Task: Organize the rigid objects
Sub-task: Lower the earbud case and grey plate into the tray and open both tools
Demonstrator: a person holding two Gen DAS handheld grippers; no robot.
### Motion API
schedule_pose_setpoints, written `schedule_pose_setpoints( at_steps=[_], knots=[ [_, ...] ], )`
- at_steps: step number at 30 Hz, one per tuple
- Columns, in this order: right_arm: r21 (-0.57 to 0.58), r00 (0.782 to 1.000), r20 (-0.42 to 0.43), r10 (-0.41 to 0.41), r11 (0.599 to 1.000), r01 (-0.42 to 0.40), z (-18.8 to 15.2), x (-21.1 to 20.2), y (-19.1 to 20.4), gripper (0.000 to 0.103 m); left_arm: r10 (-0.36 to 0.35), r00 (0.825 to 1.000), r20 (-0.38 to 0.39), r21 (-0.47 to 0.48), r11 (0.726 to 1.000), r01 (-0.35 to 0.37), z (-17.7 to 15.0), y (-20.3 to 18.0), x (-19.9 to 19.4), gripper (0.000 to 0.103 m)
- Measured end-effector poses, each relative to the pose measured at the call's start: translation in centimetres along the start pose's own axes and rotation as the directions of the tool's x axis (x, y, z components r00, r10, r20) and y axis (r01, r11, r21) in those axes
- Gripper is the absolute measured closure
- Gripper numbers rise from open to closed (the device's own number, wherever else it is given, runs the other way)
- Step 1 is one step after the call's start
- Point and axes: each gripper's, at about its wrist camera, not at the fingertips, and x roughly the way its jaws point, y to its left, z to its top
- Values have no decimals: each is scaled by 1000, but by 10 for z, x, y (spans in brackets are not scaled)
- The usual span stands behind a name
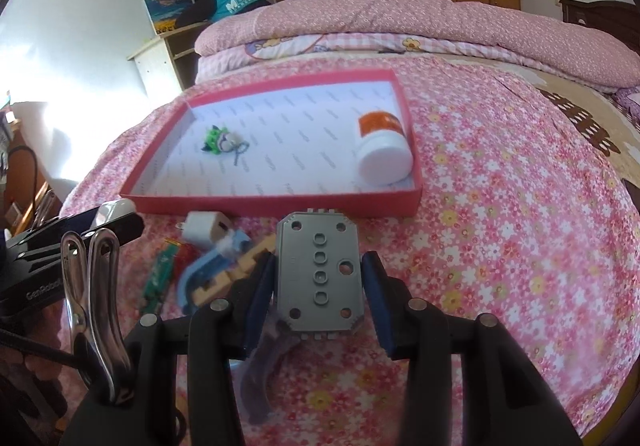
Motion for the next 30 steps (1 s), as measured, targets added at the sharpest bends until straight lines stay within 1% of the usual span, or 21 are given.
schedule_pose_setpoints(
  at_steps=[6, 11, 15, 23, 30],
  knots=[
    [-32, 999, 37, 17, 999, -16, 14, -9, 9, 58, 5, 1000, 25, 14, 1000, -5, 22, -2, -2, 41],
    [-35, 998, 45, 34, 999, -33, 27, -5, 13, 58, -7, 999, 40, 16, 1000, 7, 40, -6, 5, 41],
    [-50, 997, 57, 44, 998, -42, 39, -1, 17, 58, -18, 999, 36, 25, 1000, 17, 49, -9, 13, 41],
    [-74, 996, 59, 61, 996, -56, 64, 16, 22, 58, -24, 1000, 15, 30, 999, 24, 63, -10, 34, 41],
    [-76, 997, 33, 71, 995, -68, 83, 40, 23, 58, -21, 1000, 8, 33, 999, 21, 79, -14, 51, 41]
  ],
)
